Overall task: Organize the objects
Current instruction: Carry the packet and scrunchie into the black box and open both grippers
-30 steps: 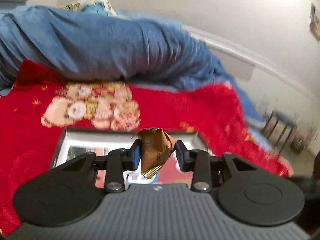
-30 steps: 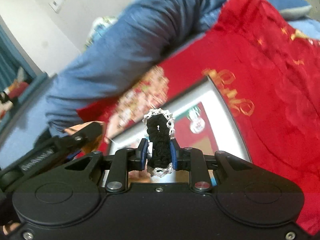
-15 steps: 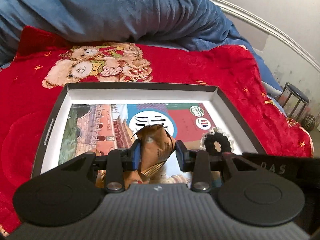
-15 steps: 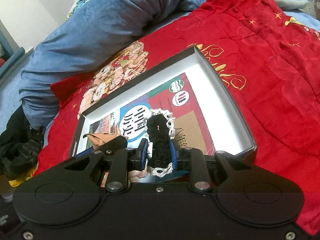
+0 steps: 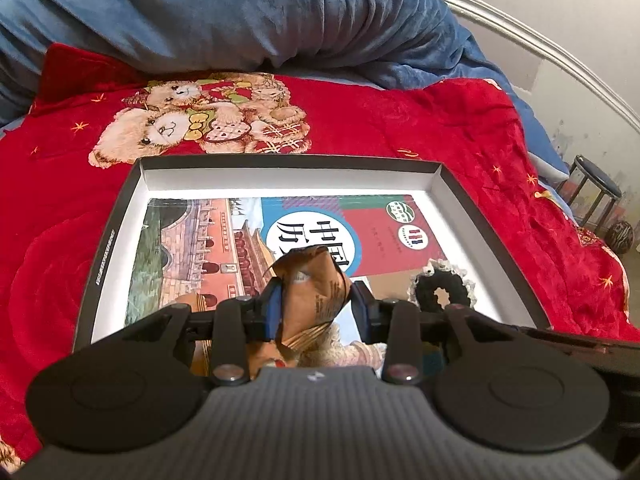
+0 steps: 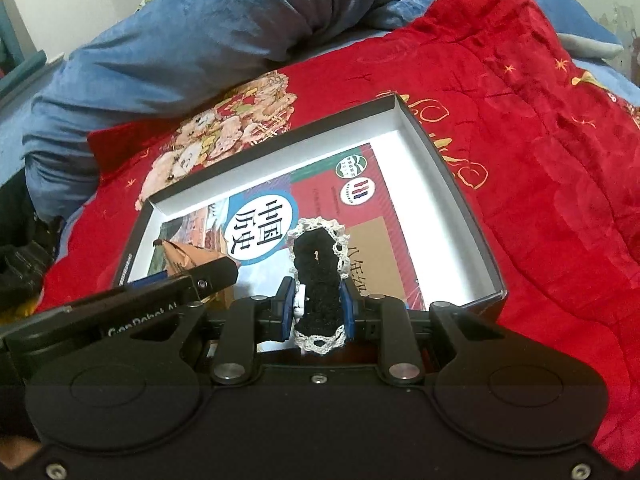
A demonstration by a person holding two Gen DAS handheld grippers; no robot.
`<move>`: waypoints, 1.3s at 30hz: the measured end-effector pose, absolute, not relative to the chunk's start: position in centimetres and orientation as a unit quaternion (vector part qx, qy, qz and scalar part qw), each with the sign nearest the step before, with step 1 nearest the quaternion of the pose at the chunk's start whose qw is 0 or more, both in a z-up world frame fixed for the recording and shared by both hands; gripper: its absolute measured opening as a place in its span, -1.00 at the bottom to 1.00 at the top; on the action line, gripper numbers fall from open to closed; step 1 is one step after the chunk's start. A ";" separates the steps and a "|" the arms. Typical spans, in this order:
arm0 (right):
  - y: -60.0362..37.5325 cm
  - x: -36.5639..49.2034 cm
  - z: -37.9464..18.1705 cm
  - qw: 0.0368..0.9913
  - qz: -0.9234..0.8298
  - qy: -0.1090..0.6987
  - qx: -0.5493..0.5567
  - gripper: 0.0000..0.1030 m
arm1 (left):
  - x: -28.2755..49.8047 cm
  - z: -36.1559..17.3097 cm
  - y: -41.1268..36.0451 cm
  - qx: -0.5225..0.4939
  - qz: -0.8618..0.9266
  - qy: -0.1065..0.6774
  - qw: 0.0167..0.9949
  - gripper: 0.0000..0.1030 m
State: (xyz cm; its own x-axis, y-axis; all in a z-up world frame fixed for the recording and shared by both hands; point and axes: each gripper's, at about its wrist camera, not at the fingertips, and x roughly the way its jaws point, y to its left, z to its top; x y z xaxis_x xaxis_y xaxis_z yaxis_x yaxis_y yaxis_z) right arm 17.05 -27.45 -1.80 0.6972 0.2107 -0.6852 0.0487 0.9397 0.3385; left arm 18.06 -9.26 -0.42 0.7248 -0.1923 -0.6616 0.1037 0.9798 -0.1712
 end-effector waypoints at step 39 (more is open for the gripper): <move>-25.7 15.7 -0.9 0.917 0.048 0.382 0.099 -0.53 | 18.1 -0.2 -10.0 -0.050 -0.092 0.384 0.917 0.06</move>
State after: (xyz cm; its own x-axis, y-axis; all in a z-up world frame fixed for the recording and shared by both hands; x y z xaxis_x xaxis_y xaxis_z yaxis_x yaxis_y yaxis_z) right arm 15.65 -25.71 -0.93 0.7029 0.1647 -0.6920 -0.0129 0.9756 0.2191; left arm 18.13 -9.99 -0.17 0.6878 -0.2081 -0.6954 0.1313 0.9779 -0.1627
